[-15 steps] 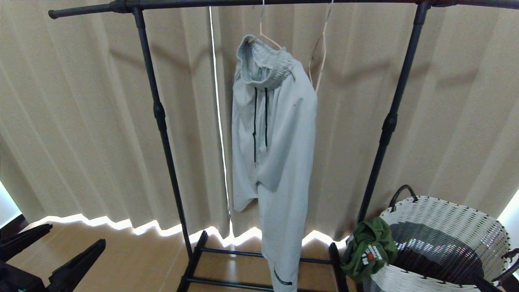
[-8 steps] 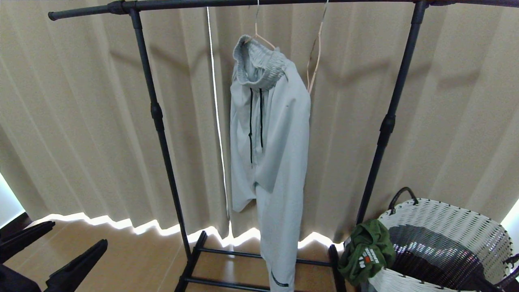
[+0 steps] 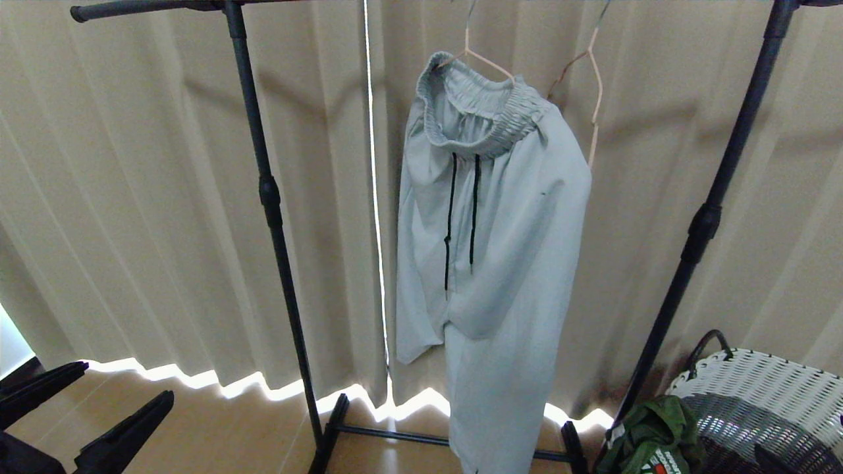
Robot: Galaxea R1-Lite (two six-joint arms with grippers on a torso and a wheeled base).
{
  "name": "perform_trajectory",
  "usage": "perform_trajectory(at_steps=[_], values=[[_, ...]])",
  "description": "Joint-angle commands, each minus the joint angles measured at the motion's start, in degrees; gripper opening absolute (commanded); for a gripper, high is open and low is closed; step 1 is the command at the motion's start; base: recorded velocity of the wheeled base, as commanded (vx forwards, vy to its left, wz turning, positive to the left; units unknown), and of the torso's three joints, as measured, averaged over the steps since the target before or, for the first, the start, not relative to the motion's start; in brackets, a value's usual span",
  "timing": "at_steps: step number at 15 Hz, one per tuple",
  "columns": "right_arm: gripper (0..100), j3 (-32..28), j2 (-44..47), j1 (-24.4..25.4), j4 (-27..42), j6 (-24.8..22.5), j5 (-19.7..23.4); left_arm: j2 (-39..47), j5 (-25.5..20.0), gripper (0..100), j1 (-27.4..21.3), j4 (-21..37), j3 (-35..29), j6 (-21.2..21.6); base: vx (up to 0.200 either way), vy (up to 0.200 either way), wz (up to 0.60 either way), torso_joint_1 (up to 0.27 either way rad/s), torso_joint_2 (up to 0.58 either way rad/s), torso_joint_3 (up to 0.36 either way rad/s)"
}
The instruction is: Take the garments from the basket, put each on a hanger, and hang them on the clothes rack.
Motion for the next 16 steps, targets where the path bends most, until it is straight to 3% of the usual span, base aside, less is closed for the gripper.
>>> perform_trajectory(at_steps=[1, 16], values=[[100, -0.19, 2.08, 1.38, 0.01, -0.01, -0.04, 0.22, -0.01, 100, -0.06, 0.02, 0.19, 0.08, 0.0, 0.0, 0.0, 0.0, 0.0, 0.0], [100, 0.43, 1.55, 0.94, 0.01, -2.12, -0.48, -0.04, -0.01, 100, -0.06, 0.02, 0.1, 0.08, 0.0, 0.0, 0.0, 0.0, 0.0, 0.0]])
